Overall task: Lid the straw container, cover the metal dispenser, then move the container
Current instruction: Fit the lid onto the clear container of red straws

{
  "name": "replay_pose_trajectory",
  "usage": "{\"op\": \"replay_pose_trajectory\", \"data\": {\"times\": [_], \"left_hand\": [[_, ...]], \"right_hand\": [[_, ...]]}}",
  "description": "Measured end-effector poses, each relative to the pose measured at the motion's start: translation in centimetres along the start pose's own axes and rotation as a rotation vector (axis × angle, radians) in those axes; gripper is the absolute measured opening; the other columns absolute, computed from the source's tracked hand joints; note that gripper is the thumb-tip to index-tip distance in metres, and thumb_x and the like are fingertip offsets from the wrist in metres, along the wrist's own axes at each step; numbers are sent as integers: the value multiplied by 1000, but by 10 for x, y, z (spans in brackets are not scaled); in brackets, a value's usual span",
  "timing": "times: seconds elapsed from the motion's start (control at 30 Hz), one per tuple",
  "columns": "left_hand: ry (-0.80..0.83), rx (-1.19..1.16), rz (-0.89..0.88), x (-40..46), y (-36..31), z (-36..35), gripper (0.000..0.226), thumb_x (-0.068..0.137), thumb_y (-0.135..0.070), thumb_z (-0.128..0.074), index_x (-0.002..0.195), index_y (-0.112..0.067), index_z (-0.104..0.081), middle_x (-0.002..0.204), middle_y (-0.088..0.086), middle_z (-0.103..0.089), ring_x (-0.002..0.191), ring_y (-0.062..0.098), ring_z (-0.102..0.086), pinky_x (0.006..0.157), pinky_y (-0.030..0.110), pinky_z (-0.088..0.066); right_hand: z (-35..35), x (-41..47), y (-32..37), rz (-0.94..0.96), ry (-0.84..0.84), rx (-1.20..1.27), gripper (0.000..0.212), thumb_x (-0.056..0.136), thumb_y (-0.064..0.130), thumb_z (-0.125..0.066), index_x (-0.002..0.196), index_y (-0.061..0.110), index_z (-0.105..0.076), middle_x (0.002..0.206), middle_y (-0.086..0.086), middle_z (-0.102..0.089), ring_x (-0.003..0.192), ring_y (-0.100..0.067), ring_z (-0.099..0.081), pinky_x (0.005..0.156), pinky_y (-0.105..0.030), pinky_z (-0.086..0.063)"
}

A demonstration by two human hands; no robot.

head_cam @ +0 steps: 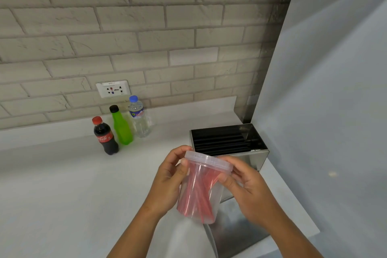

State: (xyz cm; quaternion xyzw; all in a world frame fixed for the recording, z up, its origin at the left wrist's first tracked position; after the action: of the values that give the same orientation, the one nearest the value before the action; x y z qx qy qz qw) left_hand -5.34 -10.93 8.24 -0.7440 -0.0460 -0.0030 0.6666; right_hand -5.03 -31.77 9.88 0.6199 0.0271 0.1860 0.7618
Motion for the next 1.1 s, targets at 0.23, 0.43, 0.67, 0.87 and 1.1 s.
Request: {"op": "replay_pose_trajectory", "data": {"times": [0.23,0.43,0.67,0.87,1.1], "left_hand": [[53,-42,89,-10,-2,0,34,102,-40,-47,123,-40,-73,119,-4,-77,106,17,-75,83,26,-60],[56,15,31,-11,-1,8,32,90,-48,-64,115,-30,-75,111,-3,-75,98,16,-73,81,29,-60],[95,68,-91,-9,1,11,20,86,-34,-75,105,-32,-78,109,6,-76,109,25,-71,85,26,-60],[75,123,-104,-6,4,9,23,86,-24,-72,107,-30,-79,109,1,-77,110,23,-71,85,25,-60],[60,205,226,-16,17,-3,71,83,-71,-62,145,-38,-54,138,-10,-66,110,-1,-71,78,21,-62]], "right_hand": [[-2,-12,-2,-75,-38,178,33,96,58,-61,126,47,-67,125,9,-74,120,-11,-69,95,-17,-52],[5,-18,-9,-130,67,61,33,103,36,-61,135,46,-61,137,11,-68,132,-11,-61,107,-29,-51],[3,-17,-3,-95,103,-42,41,91,65,-64,128,48,-62,126,12,-70,122,-11,-67,97,-26,-56],[5,-13,-7,-72,49,8,38,90,66,-66,123,47,-67,121,8,-74,116,-16,-71,93,-31,-60],[0,-10,-19,73,-201,4,31,95,44,-69,126,44,-67,127,12,-72,122,-13,-67,95,-19,-55]]}}
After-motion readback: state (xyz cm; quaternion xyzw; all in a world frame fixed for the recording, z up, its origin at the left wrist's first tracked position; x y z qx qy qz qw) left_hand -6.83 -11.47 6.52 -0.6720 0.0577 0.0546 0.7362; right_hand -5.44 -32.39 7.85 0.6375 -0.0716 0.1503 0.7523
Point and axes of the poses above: each hand's wrist, its own x-axis towards the middle knuckle, its own z-axis out of the back of the hand, y = z × x, the point moved 2 cm from there along x, towards the middle knuckle
